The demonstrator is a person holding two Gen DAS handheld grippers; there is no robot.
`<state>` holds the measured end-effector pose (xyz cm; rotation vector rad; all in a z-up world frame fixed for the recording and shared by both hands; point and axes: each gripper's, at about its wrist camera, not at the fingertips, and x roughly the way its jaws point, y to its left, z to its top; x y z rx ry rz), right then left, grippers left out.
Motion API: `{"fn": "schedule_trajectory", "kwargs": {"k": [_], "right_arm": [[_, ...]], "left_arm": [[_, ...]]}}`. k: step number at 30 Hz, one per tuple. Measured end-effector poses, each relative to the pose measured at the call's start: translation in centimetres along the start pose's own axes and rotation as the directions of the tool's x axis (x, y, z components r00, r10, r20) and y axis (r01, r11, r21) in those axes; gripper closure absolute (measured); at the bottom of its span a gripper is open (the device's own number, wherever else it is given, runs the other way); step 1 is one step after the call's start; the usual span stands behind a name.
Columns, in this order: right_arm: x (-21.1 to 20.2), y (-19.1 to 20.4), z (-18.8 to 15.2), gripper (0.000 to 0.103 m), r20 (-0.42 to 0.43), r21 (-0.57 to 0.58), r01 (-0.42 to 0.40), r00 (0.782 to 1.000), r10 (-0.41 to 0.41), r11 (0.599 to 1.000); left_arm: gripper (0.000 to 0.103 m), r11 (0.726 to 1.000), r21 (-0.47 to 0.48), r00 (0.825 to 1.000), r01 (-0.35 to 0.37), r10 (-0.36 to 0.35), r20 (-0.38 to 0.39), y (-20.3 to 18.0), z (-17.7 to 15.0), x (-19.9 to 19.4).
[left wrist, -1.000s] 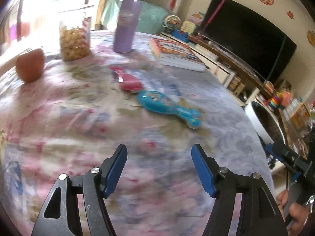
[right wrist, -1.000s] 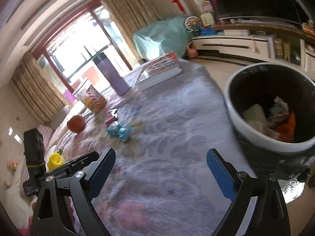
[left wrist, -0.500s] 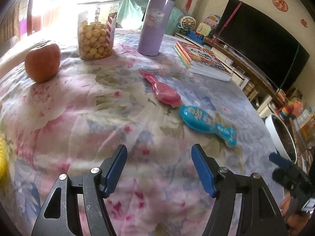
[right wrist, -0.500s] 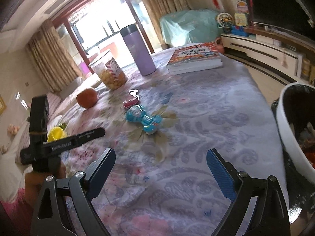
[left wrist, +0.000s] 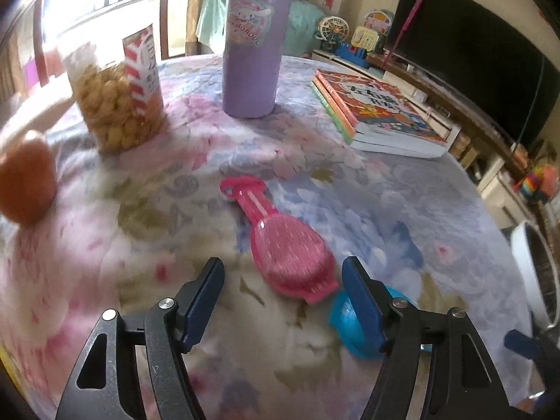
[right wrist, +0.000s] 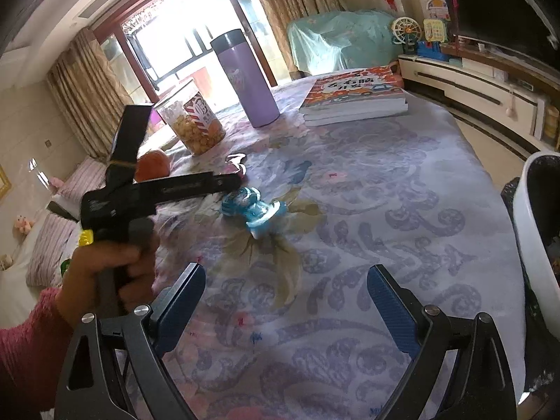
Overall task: Collect trash
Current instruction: 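Move both open tools back to the table toward the pink brush and blue toy, then grasp the pink hairbrush with the left tool while the right tool grasps the blue candy toy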
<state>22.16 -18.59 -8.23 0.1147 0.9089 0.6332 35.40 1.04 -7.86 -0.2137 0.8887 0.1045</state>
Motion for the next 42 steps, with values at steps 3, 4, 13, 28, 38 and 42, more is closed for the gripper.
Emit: {"fn": "schedule_trajectory", "kwargs": {"k": [3,4,13,28,38,42], "right_arm": [[0.6,0.3,0.5,0.008,-0.007,-0.017,0.001,1.000,-0.001,1.000],[0.8,0.4,0.6,0.008,-0.010,-0.026,0.003,1.000,-0.003,1.000],[3.8,1.9,3.0,0.009,-0.019,-0.118,0.013,1.000,-0.016,0.993],[9.4,5.0,3.7,0.060,-0.132,-0.353,0.062,0.985,-0.115,0.934],[6.0,4.1,2.1,0.080,-0.091,-0.198,0.078,0.991,-0.098,0.977],[3.8,3.2,1.2,0.080,-0.058,-0.116,0.078,0.995,-0.085,0.990]], "left_arm": [[0.064,0.999,0.031,1.000,0.004,-0.004,-0.007,0.1,-0.1,0.4],[0.064,0.999,0.035,1.000,0.018,-0.018,-0.002,0.3,-0.3,0.3],[0.065,0.985,0.018,0.985,0.171,-0.170,-0.035,3.6,-4.7,-4.6],[0.027,0.997,0.006,0.997,0.075,-0.075,-0.005,3.6,-7.8,-7.6],[0.057,1.000,0.026,1.000,0.008,-0.009,0.016,2.0,-7.7,-6.7],[0.057,0.998,0.058,0.999,0.031,-0.032,0.011,1.1,-8.0,-7.0]]}}
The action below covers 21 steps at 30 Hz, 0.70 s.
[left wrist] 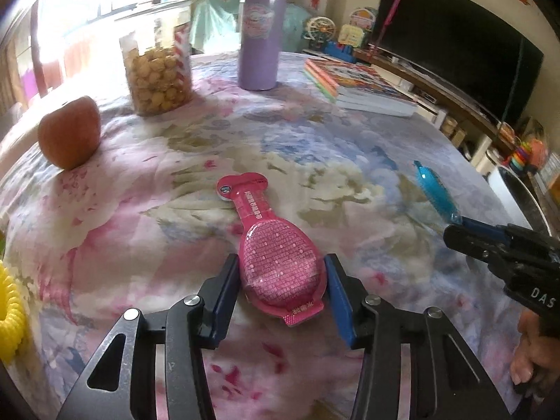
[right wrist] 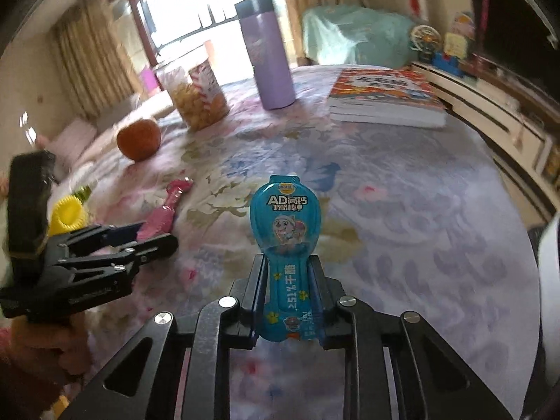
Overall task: Collect trash
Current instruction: 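Grasp the pink hairbrush with the left tool while the right tool grasps the blue candy toy, then carry the pink hairbrush and blue candy toy with both tools over the bin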
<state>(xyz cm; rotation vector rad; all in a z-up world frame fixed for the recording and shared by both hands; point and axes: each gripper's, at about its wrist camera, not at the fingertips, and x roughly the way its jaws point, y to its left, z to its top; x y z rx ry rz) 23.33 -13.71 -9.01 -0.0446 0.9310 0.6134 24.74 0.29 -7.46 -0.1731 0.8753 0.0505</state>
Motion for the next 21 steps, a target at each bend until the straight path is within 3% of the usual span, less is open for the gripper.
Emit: {"fn": "schedule_trajectory", "kwargs": {"k": [21], "right_arm": [[-10.5,-6.2,-4.7,0.081,0.141,0.234,0.056,0.986,-0.091,0.971]], "left_arm": [[0.057,0.960,0.194,0.979,0.201,-0.200,-0.024,-10.9,-1.4,-3.0]]}}
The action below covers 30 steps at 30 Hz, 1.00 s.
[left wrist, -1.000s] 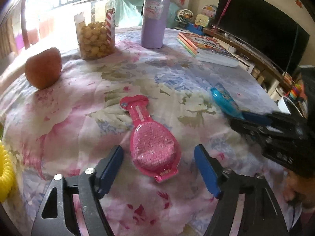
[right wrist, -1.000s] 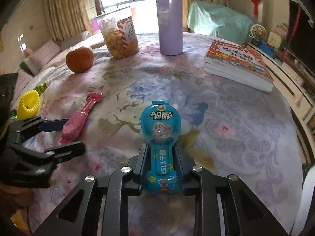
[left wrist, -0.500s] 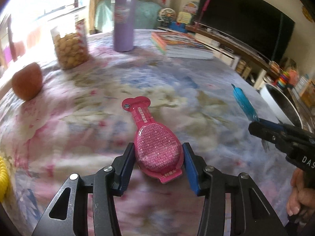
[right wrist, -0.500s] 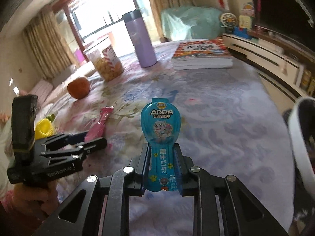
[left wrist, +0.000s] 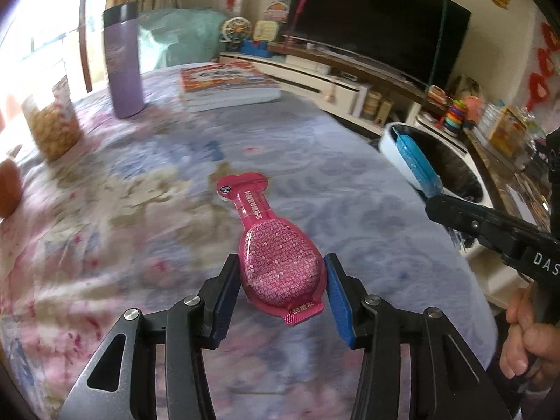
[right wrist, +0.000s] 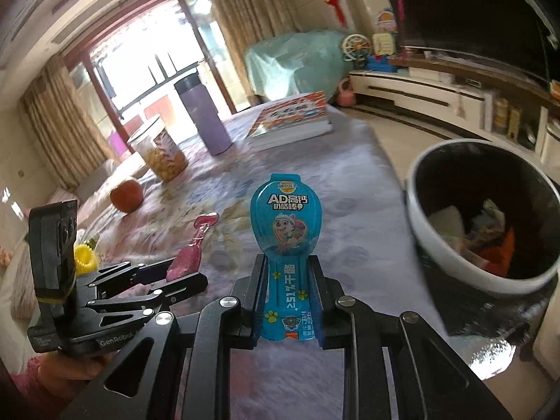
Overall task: Collect trash
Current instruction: 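Carry the pink hairbrush and blue candy toy with both tools over the bin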
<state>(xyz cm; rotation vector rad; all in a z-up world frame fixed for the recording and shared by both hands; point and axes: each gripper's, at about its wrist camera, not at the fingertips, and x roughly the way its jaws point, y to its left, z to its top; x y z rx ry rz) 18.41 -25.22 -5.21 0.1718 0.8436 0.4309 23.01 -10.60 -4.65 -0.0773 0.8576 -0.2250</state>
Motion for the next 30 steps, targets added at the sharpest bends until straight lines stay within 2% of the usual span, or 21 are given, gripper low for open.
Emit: {"fn": "schedule_trajectory", "kwargs": {"k": [14,30], "right_arm": [[-4.6,-4.1,-0.8,0.081,0.077,0.085,0.055,0.995,-0.062,0.995],[-7.4,-8.1,-1.0,0.081,0.109,0.160,0.104,0.987,-0.122,0.982]], "left_arm": [[0.057,0.994,0.093,0.998,0.066,-0.067,0.009,-5.5,1.3,0.1],[0.057,0.979,0.168,0.993,0.114,-0.117,0.009,-10.2,3.0,1.0]]}}
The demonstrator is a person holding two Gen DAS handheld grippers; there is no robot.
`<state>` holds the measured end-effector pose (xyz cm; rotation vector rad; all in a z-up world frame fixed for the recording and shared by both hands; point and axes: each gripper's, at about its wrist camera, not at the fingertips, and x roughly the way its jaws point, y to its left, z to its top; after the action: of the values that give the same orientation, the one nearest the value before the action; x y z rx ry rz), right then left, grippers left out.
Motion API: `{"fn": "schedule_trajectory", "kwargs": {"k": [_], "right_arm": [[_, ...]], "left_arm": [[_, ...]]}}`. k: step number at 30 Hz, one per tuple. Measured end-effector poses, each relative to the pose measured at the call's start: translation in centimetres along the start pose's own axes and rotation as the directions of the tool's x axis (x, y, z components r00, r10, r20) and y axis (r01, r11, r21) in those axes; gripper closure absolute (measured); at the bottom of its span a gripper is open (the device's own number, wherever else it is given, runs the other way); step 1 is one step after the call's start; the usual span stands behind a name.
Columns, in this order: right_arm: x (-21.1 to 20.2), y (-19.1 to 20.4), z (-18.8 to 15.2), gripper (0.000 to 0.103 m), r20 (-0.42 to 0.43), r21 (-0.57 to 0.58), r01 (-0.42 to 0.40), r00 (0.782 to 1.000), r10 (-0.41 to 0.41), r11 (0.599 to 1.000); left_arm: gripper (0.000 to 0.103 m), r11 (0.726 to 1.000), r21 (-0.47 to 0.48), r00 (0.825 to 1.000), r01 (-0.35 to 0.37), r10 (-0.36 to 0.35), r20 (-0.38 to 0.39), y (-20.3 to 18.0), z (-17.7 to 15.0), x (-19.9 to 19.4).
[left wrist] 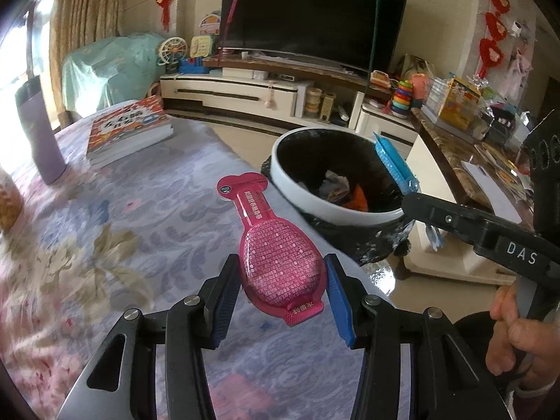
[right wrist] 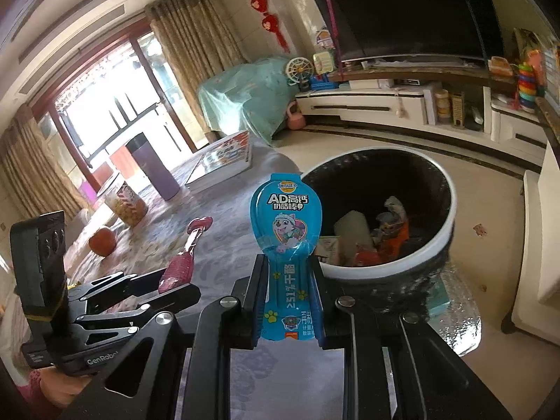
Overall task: Collect trash
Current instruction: 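Carry the pink hairbrush and blue candy toy with both tools over the bin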
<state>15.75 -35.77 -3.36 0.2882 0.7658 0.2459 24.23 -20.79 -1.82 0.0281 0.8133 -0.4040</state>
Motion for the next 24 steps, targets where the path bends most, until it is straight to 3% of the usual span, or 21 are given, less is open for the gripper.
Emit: {"fn": "schedule_trajectory", "kwargs": {"k": [24], "right_arm": [[-1.4,-4.3,1.2,0.081,0.034,0.069,0.026,0.999,-0.029,0.997]], "left_arm": [[0.057,0.997,0.069,1.000,0.025,-0.025,0.002,-2.8,2.5,2.5]]}}
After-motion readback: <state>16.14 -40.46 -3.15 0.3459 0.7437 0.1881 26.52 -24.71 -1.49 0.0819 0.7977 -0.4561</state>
